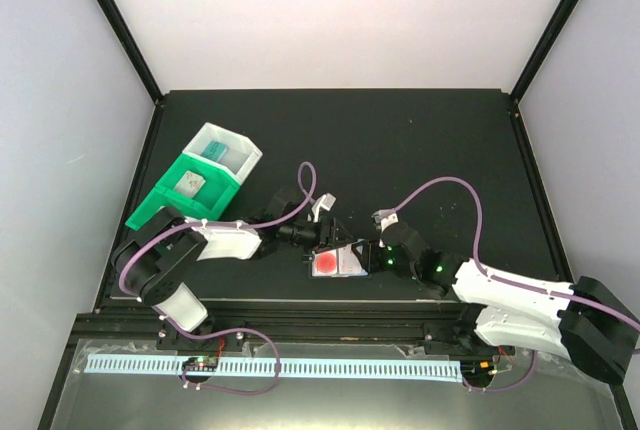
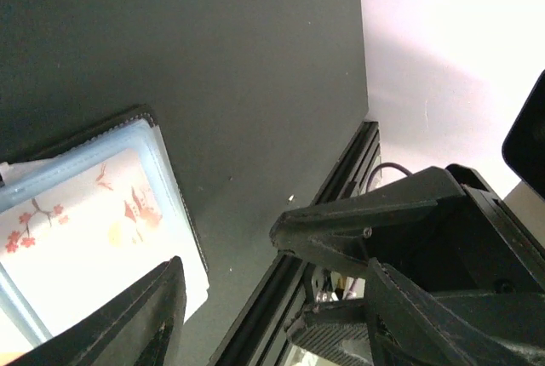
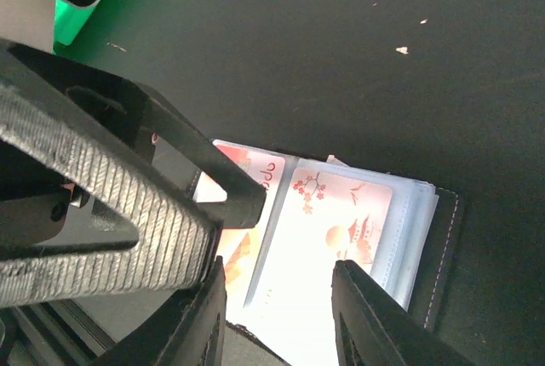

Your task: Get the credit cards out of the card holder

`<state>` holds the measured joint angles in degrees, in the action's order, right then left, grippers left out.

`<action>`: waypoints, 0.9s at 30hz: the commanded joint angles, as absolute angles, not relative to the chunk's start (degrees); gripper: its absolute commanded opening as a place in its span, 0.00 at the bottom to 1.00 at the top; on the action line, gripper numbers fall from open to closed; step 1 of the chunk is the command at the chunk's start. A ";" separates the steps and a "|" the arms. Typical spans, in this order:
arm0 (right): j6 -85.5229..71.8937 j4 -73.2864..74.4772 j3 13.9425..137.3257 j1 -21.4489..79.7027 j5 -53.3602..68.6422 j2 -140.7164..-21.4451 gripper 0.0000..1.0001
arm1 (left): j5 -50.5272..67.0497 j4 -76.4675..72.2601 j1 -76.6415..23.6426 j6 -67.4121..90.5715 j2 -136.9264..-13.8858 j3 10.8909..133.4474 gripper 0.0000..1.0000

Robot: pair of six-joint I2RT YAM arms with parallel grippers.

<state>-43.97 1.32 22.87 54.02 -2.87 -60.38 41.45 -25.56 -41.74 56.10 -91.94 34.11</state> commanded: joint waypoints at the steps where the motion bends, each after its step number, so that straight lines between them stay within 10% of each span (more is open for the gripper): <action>1: -42.93 2.53 22.99 54.31 -3.60 -60.01 0.37 | 39.08 -20.73 -41.65 52.71 -90.41 37.37 0.60; 27: -41.95 -1.98 24.45 53.65 -3.49 -77.61 0.15 | 34.27 -19.16 -39.64 51.56 -92.64 31.74 0.54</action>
<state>-41.71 -1.26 24.60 53.91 -2.57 -76.07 35.86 -18.48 -40.07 52.51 -92.09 32.38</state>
